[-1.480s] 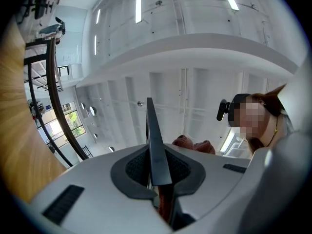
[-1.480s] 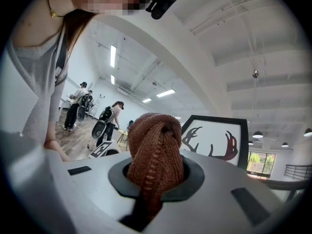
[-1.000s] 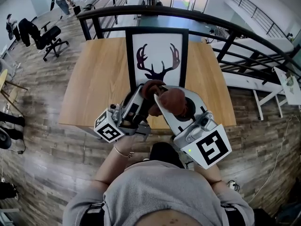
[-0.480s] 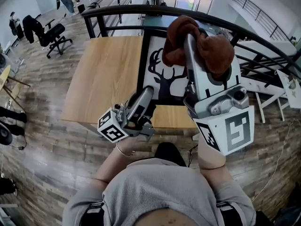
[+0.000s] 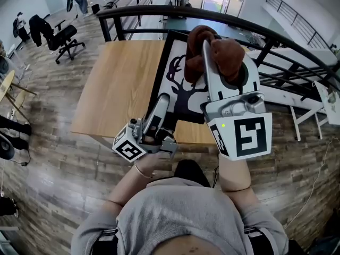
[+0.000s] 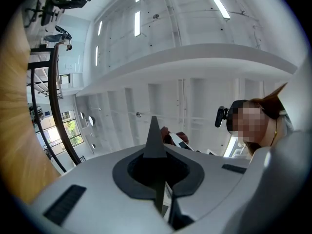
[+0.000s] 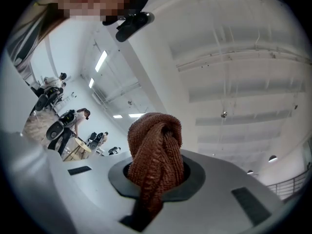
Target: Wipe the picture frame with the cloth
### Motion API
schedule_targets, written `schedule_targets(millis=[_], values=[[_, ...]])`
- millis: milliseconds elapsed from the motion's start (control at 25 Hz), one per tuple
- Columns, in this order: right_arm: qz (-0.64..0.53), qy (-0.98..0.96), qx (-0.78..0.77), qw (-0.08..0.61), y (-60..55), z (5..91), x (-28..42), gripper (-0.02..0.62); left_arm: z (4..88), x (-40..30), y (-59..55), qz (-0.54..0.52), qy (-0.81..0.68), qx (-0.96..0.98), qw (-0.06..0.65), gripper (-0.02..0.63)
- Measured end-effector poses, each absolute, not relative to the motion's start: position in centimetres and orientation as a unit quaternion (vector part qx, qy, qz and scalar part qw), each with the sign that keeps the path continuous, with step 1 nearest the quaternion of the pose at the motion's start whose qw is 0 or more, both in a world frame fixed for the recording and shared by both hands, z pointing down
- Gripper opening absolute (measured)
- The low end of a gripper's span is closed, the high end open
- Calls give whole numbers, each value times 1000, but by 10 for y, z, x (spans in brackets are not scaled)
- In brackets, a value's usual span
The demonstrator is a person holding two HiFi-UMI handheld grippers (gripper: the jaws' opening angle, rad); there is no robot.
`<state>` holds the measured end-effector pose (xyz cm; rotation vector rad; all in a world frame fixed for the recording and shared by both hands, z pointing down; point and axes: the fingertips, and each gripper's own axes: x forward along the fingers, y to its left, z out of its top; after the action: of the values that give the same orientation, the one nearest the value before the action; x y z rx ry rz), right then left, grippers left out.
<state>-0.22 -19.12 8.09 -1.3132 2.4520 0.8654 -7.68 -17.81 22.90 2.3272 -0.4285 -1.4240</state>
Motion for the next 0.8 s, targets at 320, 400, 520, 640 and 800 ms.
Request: schedule_targets(millis=[320, 400, 520, 640, 800], values=[[307, 826, -463, 99, -191, 95, -15, 46, 230, -79, -179, -521, -157, 817, 191, 18], [305, 828, -460, 95, -190, 99, -17, 46, 231, -79, -180, -526, -157, 813, 195, 18], [300, 835, -452, 90, -189, 109, -20, 46, 234, -79, -184, -533, -157, 806, 205, 17], [294, 840, -448, 86, -189, 120, -22, 46, 238, -80, -186, -538, -159, 801, 210, 17], [285, 847, -443, 77, -188, 130, -27, 46, 238, -82, -187, -544, -157, 796, 215, 17]])
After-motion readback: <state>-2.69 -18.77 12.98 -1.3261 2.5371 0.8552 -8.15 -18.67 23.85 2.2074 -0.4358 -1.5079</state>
